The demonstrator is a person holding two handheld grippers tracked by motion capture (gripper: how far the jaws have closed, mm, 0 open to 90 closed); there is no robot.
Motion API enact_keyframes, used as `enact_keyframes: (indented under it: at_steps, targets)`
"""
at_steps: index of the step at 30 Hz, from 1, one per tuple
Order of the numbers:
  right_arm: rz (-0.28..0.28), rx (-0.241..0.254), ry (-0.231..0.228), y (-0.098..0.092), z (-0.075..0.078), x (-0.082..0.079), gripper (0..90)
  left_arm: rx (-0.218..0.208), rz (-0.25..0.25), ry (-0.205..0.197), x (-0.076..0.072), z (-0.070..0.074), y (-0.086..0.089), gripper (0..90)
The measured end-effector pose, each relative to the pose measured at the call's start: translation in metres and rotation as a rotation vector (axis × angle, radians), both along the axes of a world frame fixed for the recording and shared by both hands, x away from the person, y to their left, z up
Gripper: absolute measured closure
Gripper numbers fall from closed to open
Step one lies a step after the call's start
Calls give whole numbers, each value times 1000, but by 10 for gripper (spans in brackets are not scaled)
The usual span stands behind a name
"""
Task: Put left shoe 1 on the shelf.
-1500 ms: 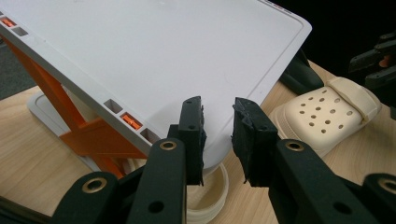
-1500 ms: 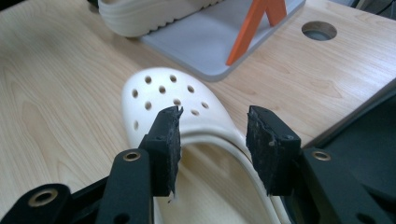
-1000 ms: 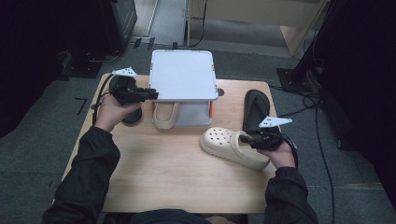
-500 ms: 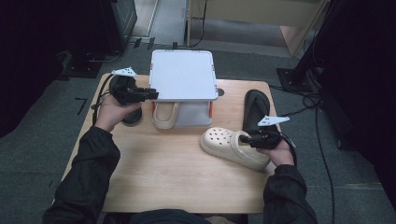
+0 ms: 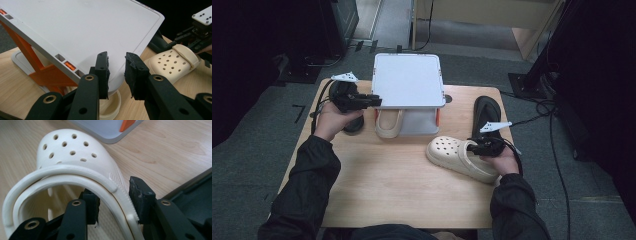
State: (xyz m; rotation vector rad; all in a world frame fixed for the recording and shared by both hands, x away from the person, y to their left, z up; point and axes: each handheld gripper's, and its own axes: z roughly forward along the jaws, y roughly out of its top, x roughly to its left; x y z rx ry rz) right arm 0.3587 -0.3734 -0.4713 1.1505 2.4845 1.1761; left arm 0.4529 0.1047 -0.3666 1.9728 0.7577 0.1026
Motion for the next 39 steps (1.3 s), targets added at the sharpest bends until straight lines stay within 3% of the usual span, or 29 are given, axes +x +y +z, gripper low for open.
enact_keyframes:
  at_steps: [5,10,14,19,24,27,31,39]
  targets:
    - [17,-4,8,7,3,-2,693,-2,0,0,0,0,0,731]
    - [28,-20,-13,19,9,-4,740,-3,-1,0,0,0,0,731]
    - [29,16,7,27,13,-4,749,-4,-2,0,0,0,0,731]
    - [31,6,-33,42,19,-6,749,-5,-1,0,0,0,0,731]
    - [2,24,-58,60,28,-5,750,-4,1,0,0,0,0,731]
    - [-36,10,-91,76,32,-3,750,-6,0,-1,0,-1,0,731]
    - [-72,21,-88,84,32,2,750,-10,1,0,0,-1,0,731]
    - [-200,32,-105,102,23,22,751,-14,2,0,0,-1,1,731]
